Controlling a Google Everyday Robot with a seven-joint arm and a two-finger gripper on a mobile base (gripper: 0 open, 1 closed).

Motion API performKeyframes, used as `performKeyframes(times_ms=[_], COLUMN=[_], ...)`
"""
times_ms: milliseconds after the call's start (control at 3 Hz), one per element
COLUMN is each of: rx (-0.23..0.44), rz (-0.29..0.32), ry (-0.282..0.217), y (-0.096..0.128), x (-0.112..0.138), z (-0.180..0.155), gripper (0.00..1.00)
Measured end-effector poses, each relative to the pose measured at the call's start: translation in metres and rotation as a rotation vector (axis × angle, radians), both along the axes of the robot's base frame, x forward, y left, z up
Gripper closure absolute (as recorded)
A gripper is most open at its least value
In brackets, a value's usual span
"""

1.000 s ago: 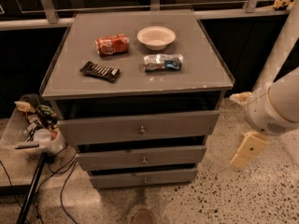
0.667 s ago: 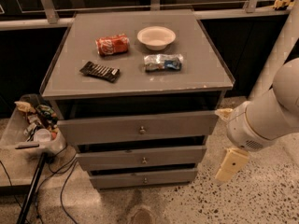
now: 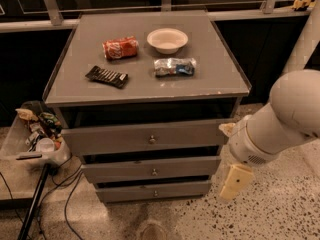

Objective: Open middle drawer

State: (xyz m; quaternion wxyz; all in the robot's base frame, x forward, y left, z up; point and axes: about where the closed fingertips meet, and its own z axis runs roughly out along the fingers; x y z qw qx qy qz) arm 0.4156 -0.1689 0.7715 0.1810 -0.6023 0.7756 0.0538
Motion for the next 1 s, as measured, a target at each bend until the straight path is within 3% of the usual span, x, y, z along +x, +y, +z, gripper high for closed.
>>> performKeyframes(times_ms=[667,1000], rx=[0.093,0.186], rz=[0.047,0.047], ry=[0.055,0.018], y=[0.040,0.048], x=[0.002,0.004], z=[-0.070,-0.098], gripper=[0.00,0.00])
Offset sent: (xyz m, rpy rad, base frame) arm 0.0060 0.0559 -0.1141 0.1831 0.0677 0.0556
